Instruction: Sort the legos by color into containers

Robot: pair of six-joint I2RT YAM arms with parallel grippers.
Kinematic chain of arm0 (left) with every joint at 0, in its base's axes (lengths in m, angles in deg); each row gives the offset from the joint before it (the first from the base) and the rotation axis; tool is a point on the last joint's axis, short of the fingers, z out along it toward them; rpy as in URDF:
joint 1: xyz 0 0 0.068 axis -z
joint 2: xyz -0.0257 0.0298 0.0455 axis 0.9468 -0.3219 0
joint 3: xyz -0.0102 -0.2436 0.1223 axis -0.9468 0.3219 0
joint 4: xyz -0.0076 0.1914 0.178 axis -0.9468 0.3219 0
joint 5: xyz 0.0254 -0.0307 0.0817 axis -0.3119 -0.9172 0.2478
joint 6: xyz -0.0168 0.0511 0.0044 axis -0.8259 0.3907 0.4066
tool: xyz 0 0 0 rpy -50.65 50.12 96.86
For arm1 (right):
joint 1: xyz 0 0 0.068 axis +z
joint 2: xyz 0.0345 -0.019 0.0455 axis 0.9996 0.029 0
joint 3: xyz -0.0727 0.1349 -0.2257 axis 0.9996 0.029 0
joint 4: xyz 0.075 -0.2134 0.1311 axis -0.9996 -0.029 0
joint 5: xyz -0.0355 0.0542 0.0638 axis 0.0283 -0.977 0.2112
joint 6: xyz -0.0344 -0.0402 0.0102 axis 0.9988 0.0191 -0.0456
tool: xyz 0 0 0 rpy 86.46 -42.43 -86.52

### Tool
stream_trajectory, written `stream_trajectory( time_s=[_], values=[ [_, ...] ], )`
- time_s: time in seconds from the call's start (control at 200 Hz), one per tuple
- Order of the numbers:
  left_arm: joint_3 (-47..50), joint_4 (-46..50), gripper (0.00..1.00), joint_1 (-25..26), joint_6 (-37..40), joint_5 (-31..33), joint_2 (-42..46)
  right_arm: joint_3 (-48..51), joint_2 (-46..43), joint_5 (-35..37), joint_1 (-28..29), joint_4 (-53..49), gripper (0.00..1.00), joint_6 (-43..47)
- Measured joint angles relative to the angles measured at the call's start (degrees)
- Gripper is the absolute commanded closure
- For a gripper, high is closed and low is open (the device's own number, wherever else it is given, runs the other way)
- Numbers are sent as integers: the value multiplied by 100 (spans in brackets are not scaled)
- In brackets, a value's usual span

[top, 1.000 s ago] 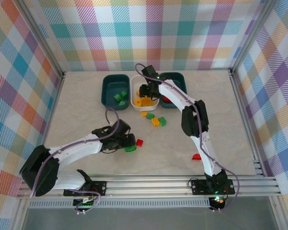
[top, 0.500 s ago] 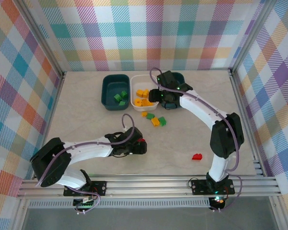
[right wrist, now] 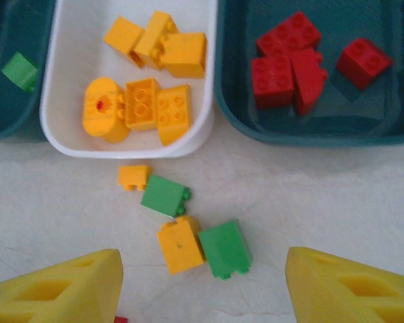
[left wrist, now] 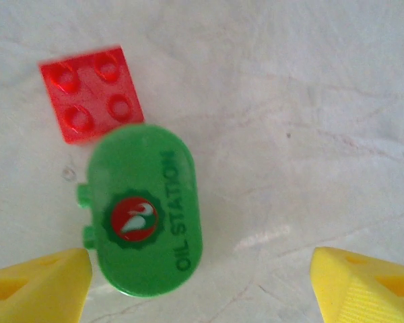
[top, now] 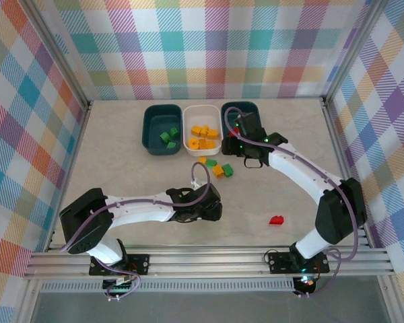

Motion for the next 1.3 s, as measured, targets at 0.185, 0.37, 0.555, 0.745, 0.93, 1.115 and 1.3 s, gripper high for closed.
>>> stream_trajectory(
  time_s=[0.185, 0.37, 0.555, 0.745, 0.93, 1.115, 1.3],
  values=[
    [-717, 750, 21, 0, 9, 511, -675, 734, -105, 7, -92, 144, 35, -105],
    [-916, 1204, 29, 0, -81, 796, -1161, 1113, -151, -9, -164, 251, 36, -149],
    [-1021, 1274, 45, 0, -74, 831, -1408, 1143, -348, -50, -275, 435, 36, -197],
    [-1115, 1128, 59, 0, 26, 824, -1486, 1248, -459, -63, -315, 608, 37, -280],
    [-1115, 1010, 67, 0, 138, 745, -1475, 1318, -483, -61, -345, 619, 37, -299],
    [-1119, 1071, 66, -17, 317, 616, -892, 1325, -592, -55, -352, 619, 38, -310],
    [-1528, 1128, 66, -966, 765, 219, 111, 1504, -820, -39, -356, 774, 38, -413]
  ],
)
